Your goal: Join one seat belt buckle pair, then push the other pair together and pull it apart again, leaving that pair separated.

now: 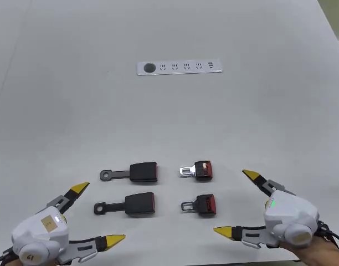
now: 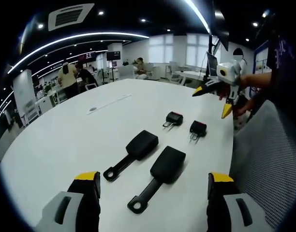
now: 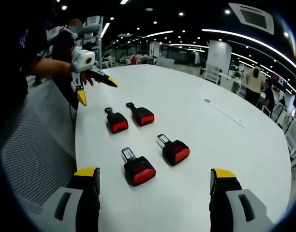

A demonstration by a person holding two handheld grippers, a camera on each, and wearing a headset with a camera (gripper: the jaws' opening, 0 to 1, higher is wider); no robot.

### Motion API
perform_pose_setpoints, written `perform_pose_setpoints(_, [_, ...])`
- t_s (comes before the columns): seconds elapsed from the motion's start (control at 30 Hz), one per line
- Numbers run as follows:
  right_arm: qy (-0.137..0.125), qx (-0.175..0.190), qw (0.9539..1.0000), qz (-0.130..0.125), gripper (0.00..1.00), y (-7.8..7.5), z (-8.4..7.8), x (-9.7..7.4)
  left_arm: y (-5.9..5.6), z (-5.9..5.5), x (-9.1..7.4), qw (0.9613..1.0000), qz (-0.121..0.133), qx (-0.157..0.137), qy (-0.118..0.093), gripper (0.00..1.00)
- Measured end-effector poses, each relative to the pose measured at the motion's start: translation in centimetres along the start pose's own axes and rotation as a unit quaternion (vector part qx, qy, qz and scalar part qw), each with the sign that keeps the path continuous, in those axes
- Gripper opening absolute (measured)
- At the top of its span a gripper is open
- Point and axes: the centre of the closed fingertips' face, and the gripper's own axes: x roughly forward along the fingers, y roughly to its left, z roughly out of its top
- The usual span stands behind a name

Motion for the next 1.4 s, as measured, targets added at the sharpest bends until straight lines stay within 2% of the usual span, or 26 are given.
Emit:
perform_pose_setpoints(0.43, [0.002,-0.005,1.0000,-0.001,0.96,-0.2,-0.1,0.0,0.0,0.1,0.0,1.0000,0.000,0.002,0.001,0.93])
perform_pose_setpoints(0.73, [0.009,-0.019,0.9998,0.006,0.94,-0.3,-0.1,0.1,-0.2,0.3,0.4,0.9998,-0.010,0.014,0.010,0.91])
perform_pose_setpoints(0.93, [0.020,-0.035,0.9990,0.021,0.83,-0.1,-0.4,0.4,-0.2,0.2,1.1,0.9992,-0.022,0.028,0.020,0.86])
perform_pose_setpoints(1.1, [0.035,-0.061,0.9968,0.038,0.77,0.2,-0.7,1.0,-0.4,-0.2,1.8,0.9974,-0.040,0.046,0.038,0.78])
perform_pose_setpoints(1.4, [0.056,-0.109,0.9902,0.067,0.65,0.5,-1.0,2.0,-1.1,-1.0,3.8,0.9906,-0.084,0.078,0.075,0.68])
